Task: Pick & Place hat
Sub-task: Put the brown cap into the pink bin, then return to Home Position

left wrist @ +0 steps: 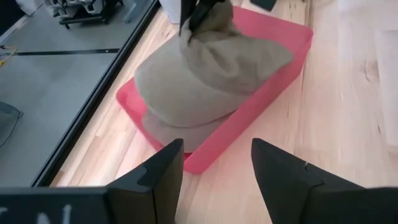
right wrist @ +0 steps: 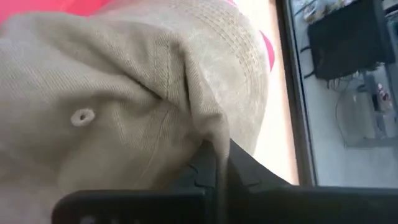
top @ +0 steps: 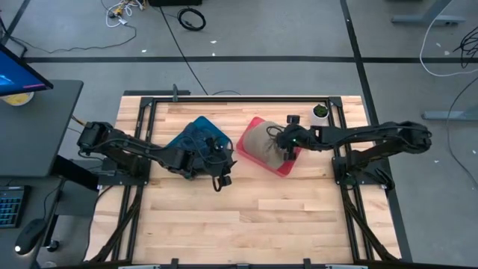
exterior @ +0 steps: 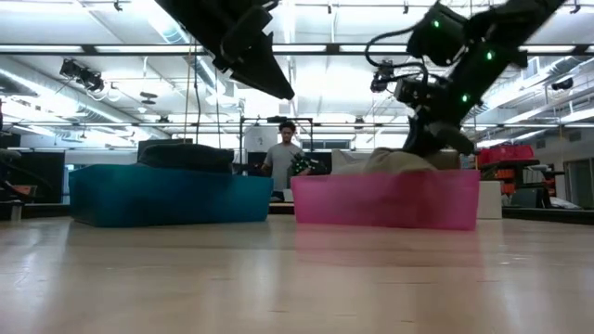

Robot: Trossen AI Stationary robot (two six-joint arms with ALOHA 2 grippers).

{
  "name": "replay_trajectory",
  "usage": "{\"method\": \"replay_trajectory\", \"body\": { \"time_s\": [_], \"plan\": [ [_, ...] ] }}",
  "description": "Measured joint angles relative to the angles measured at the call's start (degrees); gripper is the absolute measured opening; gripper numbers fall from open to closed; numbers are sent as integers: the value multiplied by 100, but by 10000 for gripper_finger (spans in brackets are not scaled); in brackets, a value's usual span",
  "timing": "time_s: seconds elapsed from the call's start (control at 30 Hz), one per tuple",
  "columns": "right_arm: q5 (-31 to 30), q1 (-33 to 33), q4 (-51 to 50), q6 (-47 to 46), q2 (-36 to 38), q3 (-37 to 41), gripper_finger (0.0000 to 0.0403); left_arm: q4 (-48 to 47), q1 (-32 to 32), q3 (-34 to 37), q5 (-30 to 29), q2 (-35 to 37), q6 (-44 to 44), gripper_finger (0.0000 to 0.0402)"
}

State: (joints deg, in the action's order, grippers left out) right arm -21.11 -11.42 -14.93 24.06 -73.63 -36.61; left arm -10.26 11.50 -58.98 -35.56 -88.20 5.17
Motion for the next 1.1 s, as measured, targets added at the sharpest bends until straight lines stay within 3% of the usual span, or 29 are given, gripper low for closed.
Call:
{"method": "replay_trajectory", "body": {
  "time_s": [0.23, 0.43, 0.57, 0.87, 1.1],
  "plan": [
    [717, -359, 803, 123, -130, 477, 7, -9, -116, 0, 0, 0, 13, 193],
    [703, -402, 629, -291, -41, 356, 40, -27, -276, 0, 0, 0, 137, 193],
    [859, -381, 53, -534, 72, -79, 84, -96, -324, 0, 0, 0, 168, 193],
    [952, -163, -2438, -1380, 104, -1692, 175, -136, -336, -1, 17, -2, 164, 193],
    [914, -3, -1933, -1617, 95, -2028, 184, -184, -336, -2, 88, -2, 162, 193]
  ]
}}
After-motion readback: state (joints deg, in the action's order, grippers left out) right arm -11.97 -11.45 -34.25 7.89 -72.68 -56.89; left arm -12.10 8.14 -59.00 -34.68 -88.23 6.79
